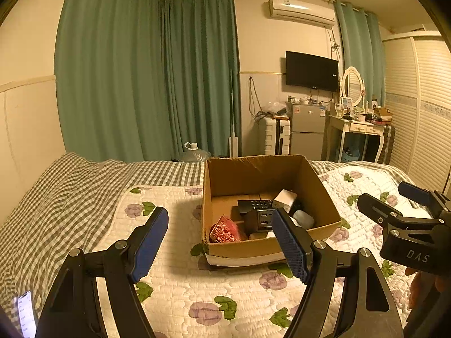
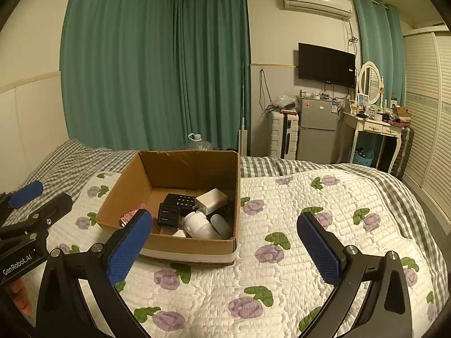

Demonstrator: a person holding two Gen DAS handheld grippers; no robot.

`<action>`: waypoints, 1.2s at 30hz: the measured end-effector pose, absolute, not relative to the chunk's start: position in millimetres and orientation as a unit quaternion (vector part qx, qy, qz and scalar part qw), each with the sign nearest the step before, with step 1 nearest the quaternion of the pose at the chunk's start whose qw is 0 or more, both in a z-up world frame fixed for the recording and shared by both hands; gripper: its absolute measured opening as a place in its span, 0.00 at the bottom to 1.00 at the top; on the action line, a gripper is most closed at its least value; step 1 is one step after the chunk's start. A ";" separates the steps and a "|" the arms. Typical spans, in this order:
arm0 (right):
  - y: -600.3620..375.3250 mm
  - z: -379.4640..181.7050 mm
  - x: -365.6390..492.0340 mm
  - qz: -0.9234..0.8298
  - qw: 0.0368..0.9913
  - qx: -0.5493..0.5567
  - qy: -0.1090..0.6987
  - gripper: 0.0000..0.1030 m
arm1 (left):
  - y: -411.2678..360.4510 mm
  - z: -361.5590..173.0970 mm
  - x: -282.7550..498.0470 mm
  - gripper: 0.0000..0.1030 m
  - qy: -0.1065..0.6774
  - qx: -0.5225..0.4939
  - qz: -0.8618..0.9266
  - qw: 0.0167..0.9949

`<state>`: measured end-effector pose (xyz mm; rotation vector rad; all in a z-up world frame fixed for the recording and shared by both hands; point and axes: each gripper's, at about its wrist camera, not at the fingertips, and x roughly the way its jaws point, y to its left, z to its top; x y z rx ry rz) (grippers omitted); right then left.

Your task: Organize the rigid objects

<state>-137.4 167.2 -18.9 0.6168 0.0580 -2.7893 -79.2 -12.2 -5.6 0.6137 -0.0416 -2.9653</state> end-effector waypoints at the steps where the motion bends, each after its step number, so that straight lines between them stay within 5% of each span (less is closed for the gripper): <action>1: 167.3 -19.0 -137.5 -0.966 0.142 0.214 0.020 1.00 | -11.9 -5.6 -78.7 0.76 -0.014 0.202 -0.978 0.057; 36: 163.3 -27.3 -142.7 -0.963 0.142 0.228 0.027 1.00 | -11.9 -6.2 -78.8 0.76 -0.013 0.205 -0.977 0.059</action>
